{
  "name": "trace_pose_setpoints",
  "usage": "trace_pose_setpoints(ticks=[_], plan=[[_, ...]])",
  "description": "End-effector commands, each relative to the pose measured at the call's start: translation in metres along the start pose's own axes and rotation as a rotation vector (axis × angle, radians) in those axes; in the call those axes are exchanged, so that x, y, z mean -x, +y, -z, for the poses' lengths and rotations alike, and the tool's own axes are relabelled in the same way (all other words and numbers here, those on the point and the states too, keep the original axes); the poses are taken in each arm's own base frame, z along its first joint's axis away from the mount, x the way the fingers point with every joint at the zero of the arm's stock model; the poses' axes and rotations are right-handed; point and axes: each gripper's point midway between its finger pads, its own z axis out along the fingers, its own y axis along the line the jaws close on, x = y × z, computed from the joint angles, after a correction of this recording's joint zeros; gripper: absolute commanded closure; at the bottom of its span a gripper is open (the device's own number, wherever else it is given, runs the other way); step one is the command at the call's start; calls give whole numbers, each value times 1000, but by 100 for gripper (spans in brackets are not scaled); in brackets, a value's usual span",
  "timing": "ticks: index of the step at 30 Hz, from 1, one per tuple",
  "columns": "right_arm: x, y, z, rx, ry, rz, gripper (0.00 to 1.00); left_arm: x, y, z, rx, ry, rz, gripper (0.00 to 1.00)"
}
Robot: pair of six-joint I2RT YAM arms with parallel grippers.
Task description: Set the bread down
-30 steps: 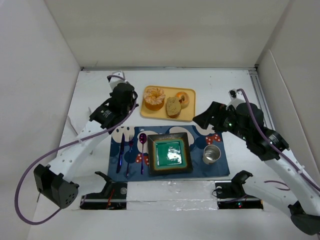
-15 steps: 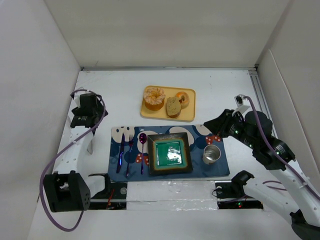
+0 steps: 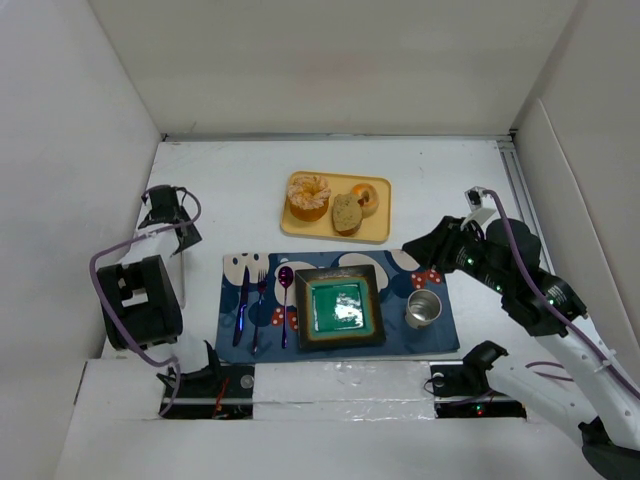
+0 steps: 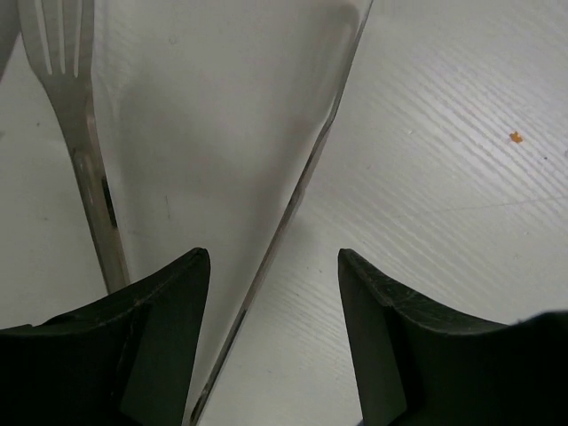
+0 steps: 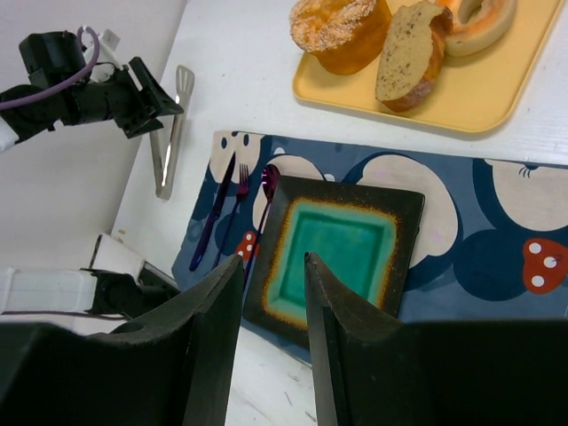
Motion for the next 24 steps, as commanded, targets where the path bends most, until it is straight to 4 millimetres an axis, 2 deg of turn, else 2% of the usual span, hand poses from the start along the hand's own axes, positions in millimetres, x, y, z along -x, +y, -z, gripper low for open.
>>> trace_pose_setpoints(ticks=[1, 7, 12, 15, 16, 17, 19, 22, 23, 24], plan=[[26, 9, 6, 12, -85, 25, 60, 34, -6, 0, -10, -78, -34, 45], [32, 9, 0, -9, -76, 41, 62, 26, -17, -20, -39, -44, -28, 54], [40, 10, -1, -31, -82, 49, 63, 15, -13, -36, -11, -19, -35, 61], [45, 12, -2, -35, -88, 54, 66, 15, -14, -41, -11, -24, -32, 72], [45, 13, -3, -33, -85, 52, 66, 17, -16, -42, -19, -35, -29, 81], [46, 14, -4, -32, -82, 54, 67, 20, -17, -41, -24, -45, -27, 84], [46, 16, -7, -25, -73, 51, 74, 31, -19, -38, -28, -73, -24, 100], [44, 19, -13, -11, -56, 49, 83, 63, -21, -24, -32, -154, -24, 100], [43, 19, -14, -6, -52, 48, 93, 78, -22, -13, -41, -197, -19, 100], [42, 20, -16, 0, -45, 46, 98, 103, -28, -2, -59, -249, -3, 100]])
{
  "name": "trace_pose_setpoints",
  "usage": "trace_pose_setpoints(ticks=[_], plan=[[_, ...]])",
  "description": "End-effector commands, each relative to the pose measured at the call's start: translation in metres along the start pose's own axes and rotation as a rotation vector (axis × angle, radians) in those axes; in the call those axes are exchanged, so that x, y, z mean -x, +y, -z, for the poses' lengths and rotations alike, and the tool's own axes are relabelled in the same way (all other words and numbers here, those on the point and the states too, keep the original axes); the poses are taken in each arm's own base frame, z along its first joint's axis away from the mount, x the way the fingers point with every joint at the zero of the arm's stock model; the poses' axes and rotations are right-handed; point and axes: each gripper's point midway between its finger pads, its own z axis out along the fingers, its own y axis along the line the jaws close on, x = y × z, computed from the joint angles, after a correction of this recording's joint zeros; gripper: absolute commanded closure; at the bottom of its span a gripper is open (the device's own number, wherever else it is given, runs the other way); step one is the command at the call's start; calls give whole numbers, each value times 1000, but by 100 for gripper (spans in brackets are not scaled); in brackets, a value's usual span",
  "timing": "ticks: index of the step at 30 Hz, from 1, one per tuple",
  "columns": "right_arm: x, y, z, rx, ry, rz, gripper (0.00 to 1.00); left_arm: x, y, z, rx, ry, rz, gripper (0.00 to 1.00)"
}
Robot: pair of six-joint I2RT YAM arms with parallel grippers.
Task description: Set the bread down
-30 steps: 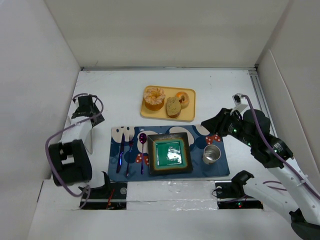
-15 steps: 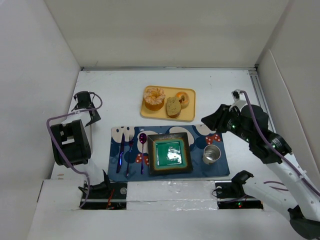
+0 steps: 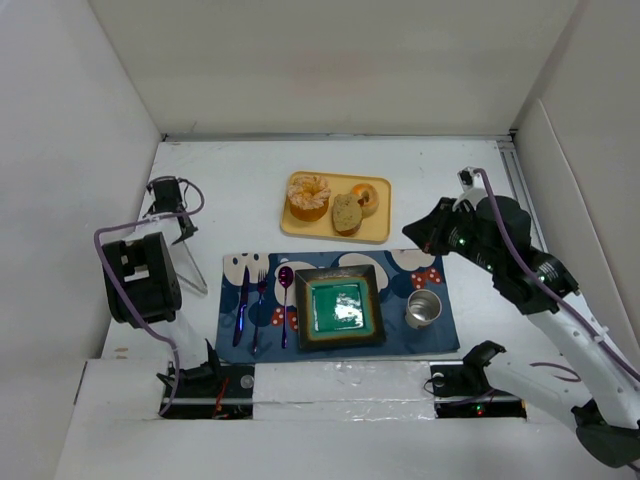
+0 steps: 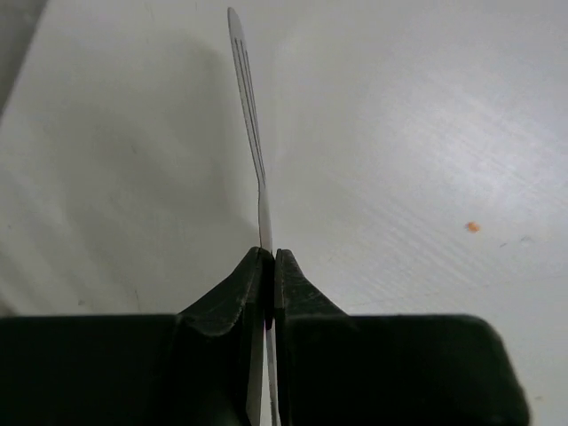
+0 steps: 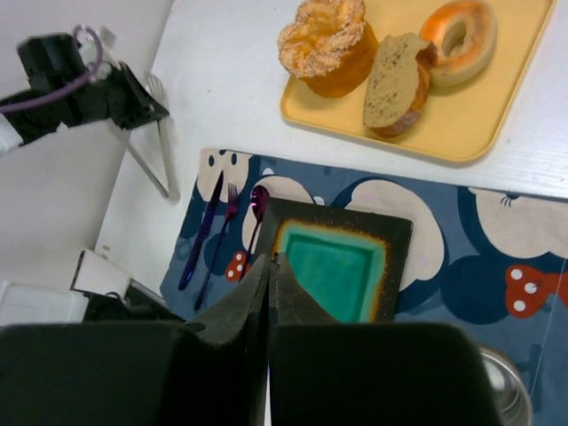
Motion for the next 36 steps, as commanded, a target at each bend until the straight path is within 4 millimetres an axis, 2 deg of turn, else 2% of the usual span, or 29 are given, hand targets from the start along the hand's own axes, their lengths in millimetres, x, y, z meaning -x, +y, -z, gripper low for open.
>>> trace_pose_setpoints(ticks=[1, 2, 3, 5, 6, 7, 8, 9, 12, 13, 14, 15, 16, 17, 18, 19, 20, 21, 22, 23, 24, 25, 26, 27, 28, 30, 33, 36], plan=[[13, 16, 3, 64, -26, 9, 100, 90, -12, 41, -51, -217, 54, 100], [12, 18, 1, 73, -17, 8, 100, 104, -15, 53, -74, -245, 72, 100], [9, 21, -3, 90, 2, 4, 100, 123, -27, 68, -141, -277, 100, 100], [4, 24, -7, 110, 26, 1, 100, 140, -50, 95, -219, -322, 109, 100], [0, 29, -13, 135, 57, -5, 100, 153, -88, 128, -346, -354, 117, 100], [0, 29, -13, 136, 57, -5, 100, 156, -88, 134, -352, -368, 120, 100], [-1, 31, -16, 149, 67, -12, 100, 159, -102, 149, -410, -383, 123, 100], [-5, 35, -20, 171, 98, -13, 100, 154, -139, 173, -542, -379, 109, 100], [-4, 53, -24, 270, 109, -19, 99, 144, -195, 228, -767, -397, 70, 100], [-7, 56, -27, 292, 119, -26, 94, 129, -225, 261, -884, -382, 69, 100], [1, 64, -28, 331, 92, -43, 82, 121, -241, 280, -972, -376, 67, 100], [-1, 70, -27, 376, 105, -52, 72, 119, -258, 309, -1100, -397, 66, 100], [-1, 74, -30, 401, 105, -61, 46, 107, -275, 339, -1210, -385, 62, 100], [2, 81, -31, 444, 89, -80, 35, 96, -285, 360, -1312, -339, 88, 100], [1, 86, -30, 474, 92, -86, 24, 99, -293, 386, -1407, -372, 104, 100], [1, 88, -32, 500, 80, -105, 12, 90, -303, 422, -1548, -360, 113, 100], [2, 89, -34, 512, 69, -114, 9, 78, -307, 427, -1580, -302, 116, 100], [3, 87, -35, 520, 59, -121, 5, 83, -308, 456, -1688, -355, 128, 100], [1, 86, -36, 522, 56, -125, 0, 78, -311, 469, -1752, -341, 137, 100], [11, 92, -33, 553, 9, -121, 0, 67, -313, 491, -1840, -294, 150, 100], [5, 88, -36, 550, 12, -135, 0, 71, -310, 514, -1930, -342, 154, 100], [6, 89, -35, 563, 3, -135, 0, 68, -314, 521, -1969, -332, 151, 100], [7, 90, -35, 569, 0, -139, 0, 70, -311, 538, -2032, -355, 141, 100], [7, 90, -35, 570, -1, -140, 0, 68, -311, 547, -2069, -331, 152, 100], [6, 89, -36, 567, 3, -144, 0, 68, -313, 547, -2088, -318, 158, 100], [5, 87, -39, 560, -2, -139, 0, 68, -306, 560, -2161, -323, 152, 100], [6, 90, -35, 612, -7, -142, 0, 65, -307, 561, -2182, -294, 150, 100], [4, 91, -42, 628, 4, -156, 0, 60, -308, 558, -2197, -267, 143, 100]])
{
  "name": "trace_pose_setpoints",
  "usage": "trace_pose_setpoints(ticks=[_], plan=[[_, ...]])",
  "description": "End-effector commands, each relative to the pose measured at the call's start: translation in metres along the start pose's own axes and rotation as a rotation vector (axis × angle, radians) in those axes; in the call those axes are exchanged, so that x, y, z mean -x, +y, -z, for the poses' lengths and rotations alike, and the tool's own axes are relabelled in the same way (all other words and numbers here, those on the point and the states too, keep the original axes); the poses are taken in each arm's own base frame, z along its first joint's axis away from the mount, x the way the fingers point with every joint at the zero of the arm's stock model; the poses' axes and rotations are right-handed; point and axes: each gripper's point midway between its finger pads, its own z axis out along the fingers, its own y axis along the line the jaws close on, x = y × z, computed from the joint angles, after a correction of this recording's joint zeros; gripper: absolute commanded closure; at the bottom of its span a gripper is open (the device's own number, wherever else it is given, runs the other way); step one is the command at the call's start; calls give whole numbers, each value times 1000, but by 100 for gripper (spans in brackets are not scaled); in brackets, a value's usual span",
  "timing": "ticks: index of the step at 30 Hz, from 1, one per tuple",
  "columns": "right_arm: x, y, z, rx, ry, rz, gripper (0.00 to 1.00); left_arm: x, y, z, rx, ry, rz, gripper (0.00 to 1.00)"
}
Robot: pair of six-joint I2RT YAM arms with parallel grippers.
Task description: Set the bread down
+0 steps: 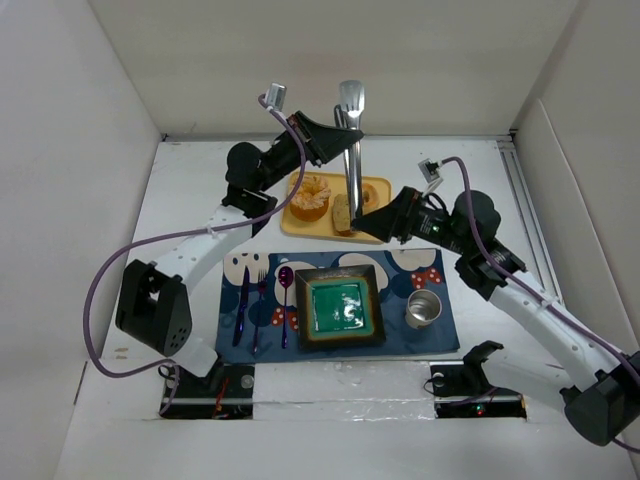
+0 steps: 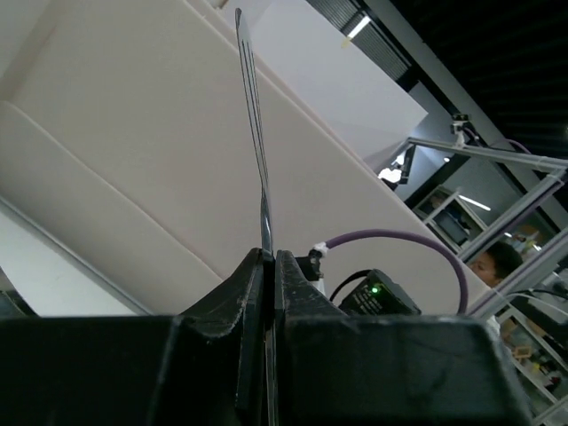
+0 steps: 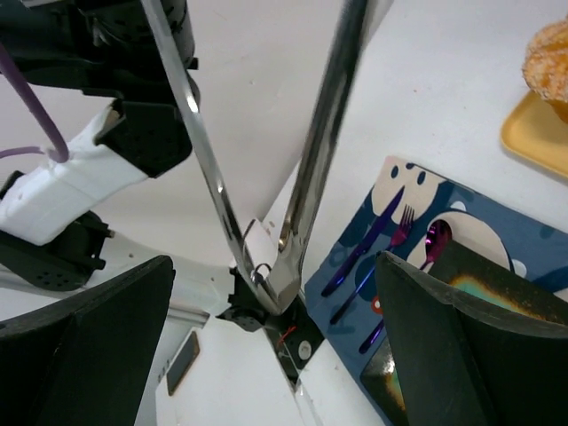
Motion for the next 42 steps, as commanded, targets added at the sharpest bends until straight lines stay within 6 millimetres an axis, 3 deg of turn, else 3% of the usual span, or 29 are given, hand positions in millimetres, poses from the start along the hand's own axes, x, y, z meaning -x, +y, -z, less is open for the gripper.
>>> trace_pose_setpoints(ticks=[1, 8, 12, 19, 26, 31, 32, 34, 35, 38, 42], plan=[[11, 15, -7, 102, -31, 24, 0, 12, -51, 2, -191, -13, -41, 100], [22, 7, -36, 171, -10, 50, 0, 6, -71, 11, -288, 11, 5, 100], [38, 20, -45, 219, -37, 75, 1, 1, -69, 15, -284, 24, 11, 100], [55, 22, -55, 232, -73, 85, 9, -11, -63, 23, -264, 33, 32, 100], [60, 24, -59, 246, -87, 83, 28, -14, -60, 27, -248, 35, 48, 100], [63, 25, -49, 230, -116, 75, 40, -14, -55, 25, -205, 40, 32, 100], [61, 22, -48, 214, -111, 62, 41, -15, -50, 24, -183, 45, 38, 97], [66, 18, -38, 181, -137, 55, 43, -16, -47, 23, -168, 51, 18, 81], [65, 18, -35, 173, -138, 53, 44, -17, -43, 21, -142, 69, 27, 67], [70, 18, -23, 142, -158, 59, 48, -18, -36, 17, -110, 92, 5, 49], [80, 15, -11, 104, -188, 72, 49, -18, -33, 13, -92, 103, -5, 37]])
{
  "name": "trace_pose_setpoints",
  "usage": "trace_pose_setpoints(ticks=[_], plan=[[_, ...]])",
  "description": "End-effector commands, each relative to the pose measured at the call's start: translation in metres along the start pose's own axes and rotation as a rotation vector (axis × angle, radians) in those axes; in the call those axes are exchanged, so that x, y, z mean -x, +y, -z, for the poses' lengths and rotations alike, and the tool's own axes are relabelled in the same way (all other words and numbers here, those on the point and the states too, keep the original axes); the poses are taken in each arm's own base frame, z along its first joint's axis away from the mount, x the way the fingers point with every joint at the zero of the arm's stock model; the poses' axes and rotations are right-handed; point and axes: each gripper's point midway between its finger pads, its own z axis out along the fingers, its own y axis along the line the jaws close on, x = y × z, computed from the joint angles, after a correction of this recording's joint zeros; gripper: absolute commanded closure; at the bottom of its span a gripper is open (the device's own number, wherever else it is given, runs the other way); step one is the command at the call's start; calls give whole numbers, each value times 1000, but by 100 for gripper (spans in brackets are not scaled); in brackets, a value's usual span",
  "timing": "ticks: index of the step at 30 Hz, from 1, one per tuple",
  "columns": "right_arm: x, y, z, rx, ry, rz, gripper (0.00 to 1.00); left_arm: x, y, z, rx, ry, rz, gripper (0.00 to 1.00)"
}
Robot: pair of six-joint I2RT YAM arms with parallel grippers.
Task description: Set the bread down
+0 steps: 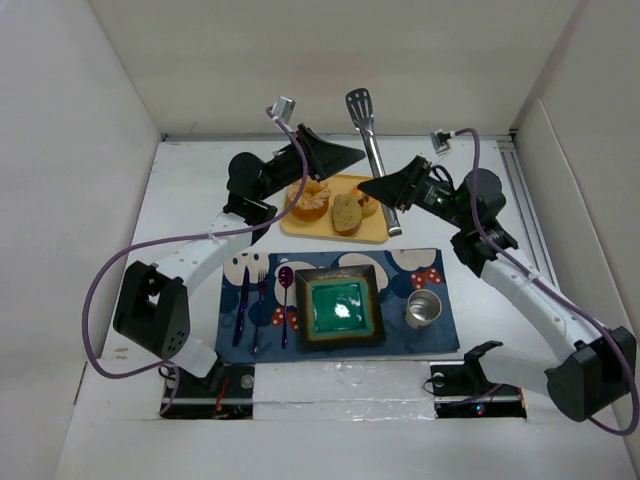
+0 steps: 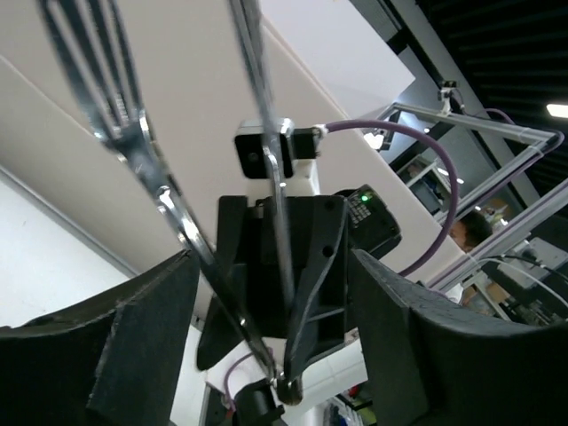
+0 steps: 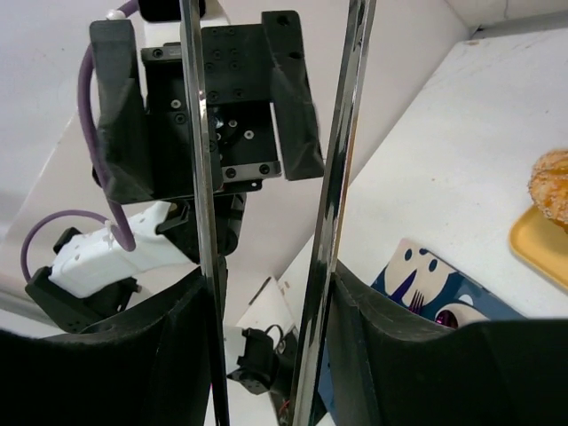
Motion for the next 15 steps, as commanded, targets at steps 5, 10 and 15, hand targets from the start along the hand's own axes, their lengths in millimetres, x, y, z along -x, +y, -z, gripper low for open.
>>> trace_pose_setpoints(ticks=[5, 10, 15], plan=[[19, -2, 12, -69, -36, 48, 50, 9, -26, -7, 2, 47, -131, 32], [7, -36, 27, -275, 55, 31, 51, 15, -13, 2, 157, 64, -228, 35], [-24, -80, 57, -516, 202, 38, 52, 32, 33, 40, 566, 45, -344, 40]])
